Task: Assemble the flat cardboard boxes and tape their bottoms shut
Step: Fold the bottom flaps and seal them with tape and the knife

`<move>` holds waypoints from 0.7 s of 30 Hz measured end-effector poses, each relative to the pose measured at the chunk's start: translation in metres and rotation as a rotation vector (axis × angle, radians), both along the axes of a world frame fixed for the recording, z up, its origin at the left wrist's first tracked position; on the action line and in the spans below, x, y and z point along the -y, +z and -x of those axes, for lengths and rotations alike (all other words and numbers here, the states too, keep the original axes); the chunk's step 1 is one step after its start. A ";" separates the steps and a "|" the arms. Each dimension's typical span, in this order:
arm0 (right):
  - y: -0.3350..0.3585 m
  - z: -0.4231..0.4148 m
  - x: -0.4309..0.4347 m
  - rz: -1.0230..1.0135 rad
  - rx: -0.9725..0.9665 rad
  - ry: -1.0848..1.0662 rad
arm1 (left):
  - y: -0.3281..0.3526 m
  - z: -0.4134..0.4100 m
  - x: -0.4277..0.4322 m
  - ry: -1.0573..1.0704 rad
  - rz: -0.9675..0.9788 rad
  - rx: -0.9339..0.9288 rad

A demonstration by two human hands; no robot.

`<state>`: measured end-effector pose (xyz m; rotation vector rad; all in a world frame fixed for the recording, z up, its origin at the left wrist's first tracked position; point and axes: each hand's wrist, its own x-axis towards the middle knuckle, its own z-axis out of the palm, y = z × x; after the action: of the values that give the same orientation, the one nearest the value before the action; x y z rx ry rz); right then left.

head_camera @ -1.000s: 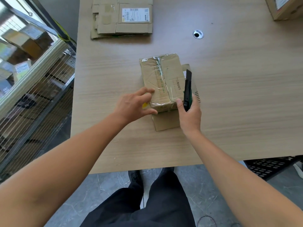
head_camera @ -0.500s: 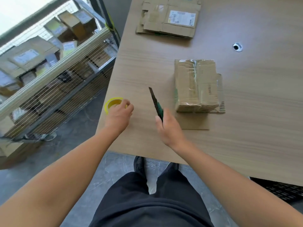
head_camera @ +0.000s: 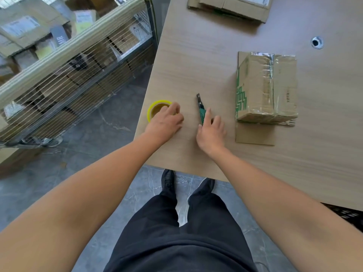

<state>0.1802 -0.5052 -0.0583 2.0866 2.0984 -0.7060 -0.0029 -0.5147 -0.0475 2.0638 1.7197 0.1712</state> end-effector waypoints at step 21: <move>0.078 -0.038 -0.003 -0.262 -0.316 0.055 | 0.045 0.003 -0.033 -0.016 0.067 -0.001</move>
<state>0.2177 -0.5023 0.0202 2.1519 2.5306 -0.8434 -0.0055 -0.4822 -0.0024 2.0286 1.6863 0.1067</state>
